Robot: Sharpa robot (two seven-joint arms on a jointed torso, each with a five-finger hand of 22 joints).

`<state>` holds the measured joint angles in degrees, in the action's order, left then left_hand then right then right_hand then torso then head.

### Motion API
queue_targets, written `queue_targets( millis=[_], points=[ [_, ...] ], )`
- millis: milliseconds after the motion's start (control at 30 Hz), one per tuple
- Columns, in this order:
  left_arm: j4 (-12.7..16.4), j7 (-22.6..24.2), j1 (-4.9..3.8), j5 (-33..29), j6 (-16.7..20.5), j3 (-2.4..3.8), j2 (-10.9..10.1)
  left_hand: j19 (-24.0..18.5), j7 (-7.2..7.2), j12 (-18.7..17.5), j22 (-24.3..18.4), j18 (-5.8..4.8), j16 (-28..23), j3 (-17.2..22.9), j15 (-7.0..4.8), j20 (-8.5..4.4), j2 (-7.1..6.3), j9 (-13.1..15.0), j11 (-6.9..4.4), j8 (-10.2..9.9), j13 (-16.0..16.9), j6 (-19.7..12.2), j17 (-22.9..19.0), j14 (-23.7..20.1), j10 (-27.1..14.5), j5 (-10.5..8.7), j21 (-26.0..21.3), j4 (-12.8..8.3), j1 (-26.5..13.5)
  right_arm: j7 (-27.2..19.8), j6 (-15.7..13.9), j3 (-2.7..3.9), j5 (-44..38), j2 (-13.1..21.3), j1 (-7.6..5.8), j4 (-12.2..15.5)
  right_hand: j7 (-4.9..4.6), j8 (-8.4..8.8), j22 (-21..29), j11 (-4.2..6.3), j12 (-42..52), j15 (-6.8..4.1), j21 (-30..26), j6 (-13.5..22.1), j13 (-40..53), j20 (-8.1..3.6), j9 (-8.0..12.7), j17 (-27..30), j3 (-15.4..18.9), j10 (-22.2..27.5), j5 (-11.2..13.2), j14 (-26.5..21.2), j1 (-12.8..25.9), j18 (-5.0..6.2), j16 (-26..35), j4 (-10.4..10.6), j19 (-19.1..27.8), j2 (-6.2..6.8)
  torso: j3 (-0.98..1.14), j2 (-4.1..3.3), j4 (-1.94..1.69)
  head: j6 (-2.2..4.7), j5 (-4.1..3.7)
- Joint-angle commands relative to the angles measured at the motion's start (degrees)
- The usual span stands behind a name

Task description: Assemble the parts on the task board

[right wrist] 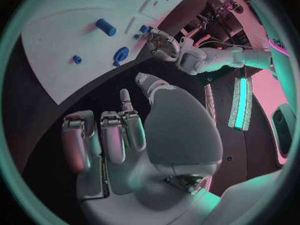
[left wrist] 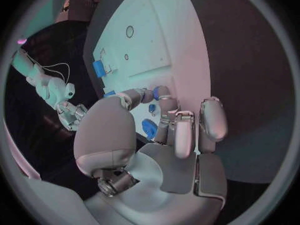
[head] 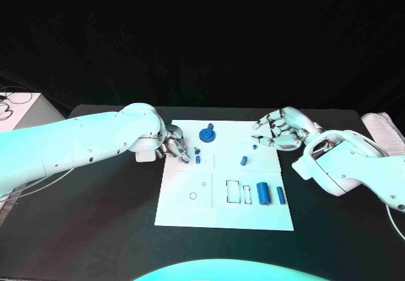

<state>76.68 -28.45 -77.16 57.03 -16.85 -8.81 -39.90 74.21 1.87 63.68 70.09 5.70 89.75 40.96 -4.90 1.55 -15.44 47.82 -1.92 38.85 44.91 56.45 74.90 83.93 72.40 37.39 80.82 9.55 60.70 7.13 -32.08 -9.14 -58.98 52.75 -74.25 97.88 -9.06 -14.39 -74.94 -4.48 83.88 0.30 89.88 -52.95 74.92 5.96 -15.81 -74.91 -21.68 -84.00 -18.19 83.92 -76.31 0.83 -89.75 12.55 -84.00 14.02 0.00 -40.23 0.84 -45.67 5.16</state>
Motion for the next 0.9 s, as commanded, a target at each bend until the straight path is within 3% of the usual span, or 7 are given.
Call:
queue_targets(
  millis=[33,600,900],
  points=[
    [-0.3,-0.1,0.26,-0.9,-3.4,-0.22,0.4,0.2,-0.11,0.2,0.0,-0.78,0.3,13.9,-0.34,-0.25,0.34,0.0,-0.44,-0.1,0.0,0.4,15.1,6.1,0.1,0.18,0.2,-14.3,0.2,-0.5,0.5,0.0,-0.6,-0.1,0.04,0.0,0.1,-0.19,-15.1,0.29,0.0,-0.27,0.1,0.4,9.8,0.02,-0.1,-14.0,-0.3,-0.2,-0.2,5.8,-0.1,-0.83,0.3,-0.1,-6.0,0.23,-0.02,-0.01,0.06,-0.09,-0.05],
    [-3.5,-0.6,-0.11,-1.5,-7.1,-0.21,2.7,0.1,-0.11,0.2,-0.1,-0.76,0.3,13.9,-0.34,-0.27,0.31,0.0,-0.45,-0.1,0.0,0.5,15.1,6.1,0.1,0.24,0.2,-14.4,0.2,-0.5,0.5,0.0,-0.6,-0.1,0.03,0.1,0.1,-0.19,-15.1,0.29,0.0,-0.27,0.1,0.4,9.8,0.02,-0.1,-14.0,-0.3,-0.2,-0.2,5.8,-0.1,-0.83,0.3,-0.1,-6.0,0.23,0.05,0.01,0.04,-0.2,-0.18],
    [-5.1,-1.0,-0.25,-1.2,-6.2,-0.23,4.1,-0.3,-0.04,-0.1,-0.6,-0.64,0.3,13.9,-0.32,-0.27,0.48,-0.1,-0.38,-0.2,-0.4,0.4,15.1,6.1,-0.2,0.22,0.0,-14.3,0.0,-0.5,0.4,0.0,-0.6,-0.1,0.03,0.2,0.1,-0.45,-15.1,0.29,0.0,-0.29,0.1,0.6,9.8,-0.01,-0.1,-13.9,-0.4,-0.3,-0.3,5.8,-0.1,-0.83,0.3,-0.1,-6.0,0.32,0.08,-0.01,0.02,-0.1,-0.23]
  ],
)
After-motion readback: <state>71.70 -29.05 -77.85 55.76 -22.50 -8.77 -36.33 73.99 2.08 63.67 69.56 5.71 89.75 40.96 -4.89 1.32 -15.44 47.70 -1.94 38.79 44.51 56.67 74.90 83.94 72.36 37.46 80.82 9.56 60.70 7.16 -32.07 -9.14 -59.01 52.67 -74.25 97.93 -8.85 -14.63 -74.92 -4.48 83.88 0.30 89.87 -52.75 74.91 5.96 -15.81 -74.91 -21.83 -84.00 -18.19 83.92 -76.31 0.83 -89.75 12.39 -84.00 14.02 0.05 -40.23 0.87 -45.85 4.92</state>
